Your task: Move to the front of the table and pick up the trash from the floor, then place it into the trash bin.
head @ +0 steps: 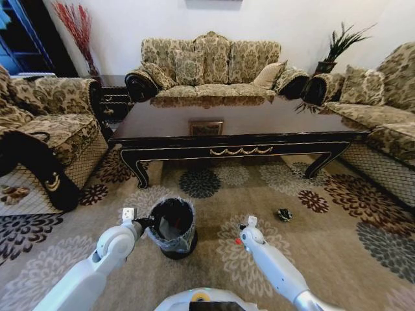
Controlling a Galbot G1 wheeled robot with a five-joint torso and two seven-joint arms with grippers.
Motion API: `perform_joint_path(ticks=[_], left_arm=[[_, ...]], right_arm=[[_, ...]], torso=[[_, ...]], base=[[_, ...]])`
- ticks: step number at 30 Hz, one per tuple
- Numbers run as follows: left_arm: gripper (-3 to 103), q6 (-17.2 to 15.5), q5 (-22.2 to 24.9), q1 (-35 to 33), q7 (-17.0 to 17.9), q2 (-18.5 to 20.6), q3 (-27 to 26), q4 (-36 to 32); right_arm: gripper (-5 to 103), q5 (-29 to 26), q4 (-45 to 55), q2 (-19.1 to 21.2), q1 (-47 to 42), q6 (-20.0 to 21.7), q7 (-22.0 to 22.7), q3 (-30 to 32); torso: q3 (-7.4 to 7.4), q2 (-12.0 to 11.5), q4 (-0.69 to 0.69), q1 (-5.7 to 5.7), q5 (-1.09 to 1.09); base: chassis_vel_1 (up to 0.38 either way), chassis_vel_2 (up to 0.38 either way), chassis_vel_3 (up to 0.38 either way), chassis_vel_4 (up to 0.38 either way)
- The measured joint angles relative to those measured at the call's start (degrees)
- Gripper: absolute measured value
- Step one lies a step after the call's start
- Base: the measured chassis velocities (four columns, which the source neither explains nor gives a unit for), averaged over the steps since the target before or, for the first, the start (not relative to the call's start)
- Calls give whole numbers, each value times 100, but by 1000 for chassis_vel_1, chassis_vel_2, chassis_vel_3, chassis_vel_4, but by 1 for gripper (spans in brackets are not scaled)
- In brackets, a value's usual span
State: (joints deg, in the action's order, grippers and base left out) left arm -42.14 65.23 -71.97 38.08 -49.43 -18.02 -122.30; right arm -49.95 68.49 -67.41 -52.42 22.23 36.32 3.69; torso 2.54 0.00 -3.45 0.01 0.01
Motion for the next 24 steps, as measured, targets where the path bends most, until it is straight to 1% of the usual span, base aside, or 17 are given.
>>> perform_joint_path(ticks=[2, 4, 7, 8, 9, 12, 15, 20, 24], left_arm=[[3, 0, 72, 7, 66, -38, -1, 0], [3, 0, 97, 7, 84, -47, -1, 0], [3, 0, 130, 9, 123, -54, 13, -46], [3, 0, 130, 9, 123, -54, 13, -46], [3, 0, 139, 19, 138, -53, 28, -65], [3, 0, 149, 25, 151, -36, 36, -73], [3, 0, 176, 34, 158, -20, 48, -73], [3, 0, 80, 147, 155, -14, 201, -34], [3, 0, 111, 309, 129, -19, 367, 22]], right_arm=[[61, 25, -31, 46, -16, -2, -59, 55], [61, 24, -30, 61, -24, -4, -70, 70], [45, 11, 24, 133, -72, -6, -114, 113], [45, 11, 24, 133, -72, -6, -114, 113], [39, 3, 42, 160, -82, -6, -128, 133], [37, -23, 94, 252, -113, -4, -141, 175], [27, -75, 291, 392, -210, 4, -153, 230], [25, -132, 564, 514, -341, -9, -154, 342], [25, -219, 987, 744, -543, -40, -155, 491]], torso=[[0, 0, -1, 0, -1], [0, 0, 0, 0, -1], [-1, 0, 1, 0, 0], [-1, 0, 1, 0, 0], [0, 0, 1, 0, 0], [0, 0, -1, 0, 0], [0, 0, 1, 0, 0], [0, 0, 0, 0, 0], [0, 0, 0, 0, -1]], base=[[0, 0, 0, 0], [0, 0, 0, 0], [0, 0, 0, 0], [0, 0, 0, 0], [0, 0, 0, 0], [0, 0, 0, 0], [0, 0, 0, 0], [0, 0, 0, 0], [0, 0, 0, 0]])
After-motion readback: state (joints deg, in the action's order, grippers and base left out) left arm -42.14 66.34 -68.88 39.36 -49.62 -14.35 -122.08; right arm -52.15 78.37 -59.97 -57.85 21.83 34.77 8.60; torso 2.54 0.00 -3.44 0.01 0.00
